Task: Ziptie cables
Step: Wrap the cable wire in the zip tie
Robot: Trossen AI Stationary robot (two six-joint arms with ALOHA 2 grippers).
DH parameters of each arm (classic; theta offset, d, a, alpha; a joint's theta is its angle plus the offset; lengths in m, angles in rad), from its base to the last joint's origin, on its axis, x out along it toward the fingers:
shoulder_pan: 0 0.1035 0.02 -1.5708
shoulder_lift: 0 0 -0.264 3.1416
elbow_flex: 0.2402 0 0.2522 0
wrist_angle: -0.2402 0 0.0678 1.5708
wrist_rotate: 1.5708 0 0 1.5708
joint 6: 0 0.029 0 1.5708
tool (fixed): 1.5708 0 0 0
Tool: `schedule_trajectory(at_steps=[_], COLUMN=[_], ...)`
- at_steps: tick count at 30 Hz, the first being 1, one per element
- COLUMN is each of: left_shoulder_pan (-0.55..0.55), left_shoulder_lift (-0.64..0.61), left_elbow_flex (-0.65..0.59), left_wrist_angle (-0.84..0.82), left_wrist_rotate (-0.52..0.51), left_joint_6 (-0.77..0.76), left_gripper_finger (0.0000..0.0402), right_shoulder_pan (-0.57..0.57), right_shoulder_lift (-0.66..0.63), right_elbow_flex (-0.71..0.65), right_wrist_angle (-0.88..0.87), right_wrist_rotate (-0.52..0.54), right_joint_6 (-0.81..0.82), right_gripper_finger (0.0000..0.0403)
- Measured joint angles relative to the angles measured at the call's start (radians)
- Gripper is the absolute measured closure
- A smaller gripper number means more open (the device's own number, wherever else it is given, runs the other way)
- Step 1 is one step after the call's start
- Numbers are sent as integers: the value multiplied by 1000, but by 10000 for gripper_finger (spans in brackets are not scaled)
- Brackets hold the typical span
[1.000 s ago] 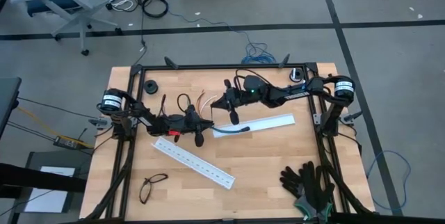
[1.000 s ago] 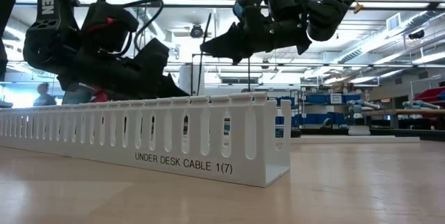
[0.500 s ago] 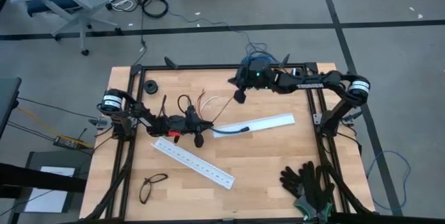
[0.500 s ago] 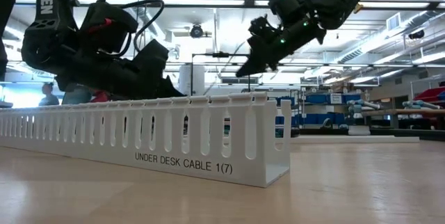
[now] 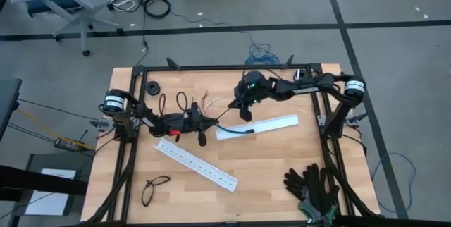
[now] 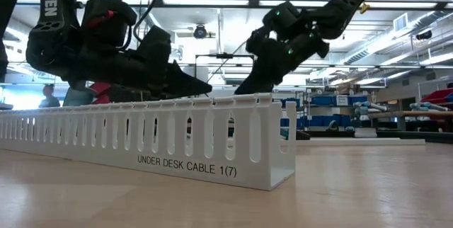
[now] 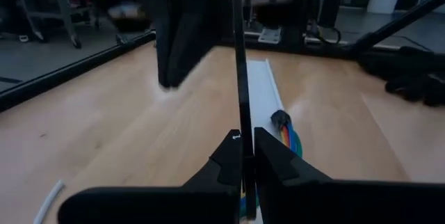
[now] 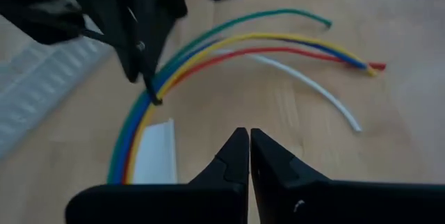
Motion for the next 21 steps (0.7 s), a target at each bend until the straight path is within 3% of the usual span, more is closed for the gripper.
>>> schedule_trajectory(at_steps=[6,21], left_shoulder_pan=[0,0], left_shoulder_lift=[0,0], left_elbow_flex=[2,4], left_wrist_angle=[38,21], left_wrist_rotate=[6,1], left_joint_6=[-2,-29], left_gripper_finger=[401,401], right_shoulder_pan=[64,104], right_shoulder_lift=[104,102], right_elbow_flex=[0,0], right_wrist_angle=[155,348], right_wrist_rotate=[-57,-105], right_joint_6=[42,40], right_gripper_finger=[384,333])
